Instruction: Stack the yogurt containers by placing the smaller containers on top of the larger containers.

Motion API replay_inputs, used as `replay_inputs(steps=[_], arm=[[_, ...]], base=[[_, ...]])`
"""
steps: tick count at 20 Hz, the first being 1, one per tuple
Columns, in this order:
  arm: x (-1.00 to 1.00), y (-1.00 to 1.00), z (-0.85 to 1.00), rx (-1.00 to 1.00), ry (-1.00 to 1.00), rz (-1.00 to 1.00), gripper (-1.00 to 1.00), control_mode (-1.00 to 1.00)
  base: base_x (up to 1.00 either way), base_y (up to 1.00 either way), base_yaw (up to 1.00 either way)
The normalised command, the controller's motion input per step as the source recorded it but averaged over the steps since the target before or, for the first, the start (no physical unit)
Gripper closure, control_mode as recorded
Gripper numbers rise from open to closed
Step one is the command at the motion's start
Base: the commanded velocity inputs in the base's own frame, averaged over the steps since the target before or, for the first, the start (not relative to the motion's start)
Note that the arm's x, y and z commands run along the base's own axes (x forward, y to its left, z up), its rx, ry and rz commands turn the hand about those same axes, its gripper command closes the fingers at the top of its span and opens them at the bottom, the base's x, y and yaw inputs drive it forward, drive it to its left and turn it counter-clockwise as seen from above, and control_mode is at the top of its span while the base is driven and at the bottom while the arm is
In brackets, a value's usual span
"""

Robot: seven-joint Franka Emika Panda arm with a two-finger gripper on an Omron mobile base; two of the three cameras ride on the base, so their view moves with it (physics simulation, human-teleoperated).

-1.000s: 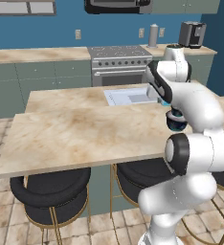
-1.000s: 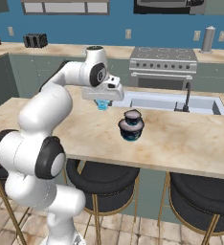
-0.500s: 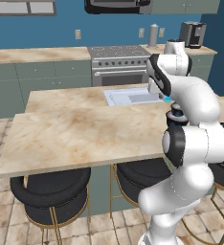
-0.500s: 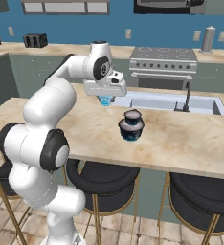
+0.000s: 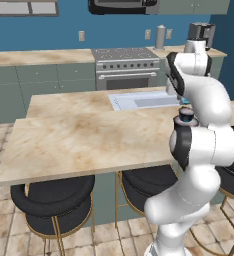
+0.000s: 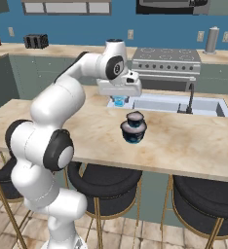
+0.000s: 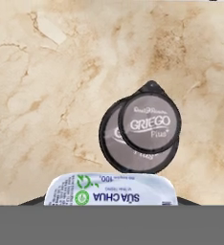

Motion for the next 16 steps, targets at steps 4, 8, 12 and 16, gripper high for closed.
replay_inputs(steps=[4,8,12,16], arm=[[0.02,-0.50,0.03,0.00,0.00,0.00,1.00,-1.00],[0.02,-0.29,0.00,0.00,0.00,0.02,1.00,-1.00],[0.02,0.00,0.00,0.00,0.00,0.00,1.00,-1.00],[0.20,0.00,0.00,0.00,0.00,0.00,1.00,-1.00]], base=[[0.00,0.00,0.00],[0.00,0.00,0.00],[0.00,0.00,0.00],[0.00,0.00,0.00]])
